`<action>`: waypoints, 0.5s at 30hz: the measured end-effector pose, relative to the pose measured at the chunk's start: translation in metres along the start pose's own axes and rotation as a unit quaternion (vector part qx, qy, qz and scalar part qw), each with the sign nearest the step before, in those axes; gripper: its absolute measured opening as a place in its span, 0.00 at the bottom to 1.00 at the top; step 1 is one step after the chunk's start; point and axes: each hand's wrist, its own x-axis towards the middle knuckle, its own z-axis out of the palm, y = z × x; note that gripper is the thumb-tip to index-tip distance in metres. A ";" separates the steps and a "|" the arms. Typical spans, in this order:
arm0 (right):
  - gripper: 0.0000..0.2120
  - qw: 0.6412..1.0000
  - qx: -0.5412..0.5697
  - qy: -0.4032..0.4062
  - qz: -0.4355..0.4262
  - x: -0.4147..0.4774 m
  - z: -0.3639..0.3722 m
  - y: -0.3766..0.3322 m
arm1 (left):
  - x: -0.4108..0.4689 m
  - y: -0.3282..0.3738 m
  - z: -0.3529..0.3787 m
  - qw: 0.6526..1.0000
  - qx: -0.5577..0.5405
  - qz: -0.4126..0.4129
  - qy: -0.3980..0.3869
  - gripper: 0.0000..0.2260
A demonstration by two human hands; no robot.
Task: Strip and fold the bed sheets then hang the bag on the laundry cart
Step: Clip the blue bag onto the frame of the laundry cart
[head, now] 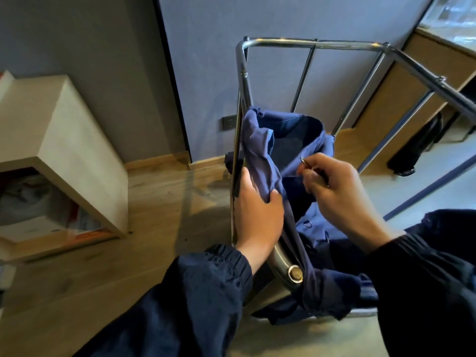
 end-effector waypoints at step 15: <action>0.05 0.981 -0.185 -0.041 -0.030 0.090 0.063 0.003 | 0.056 -0.020 -0.014 0.991 -0.113 -0.015 -0.075 0.14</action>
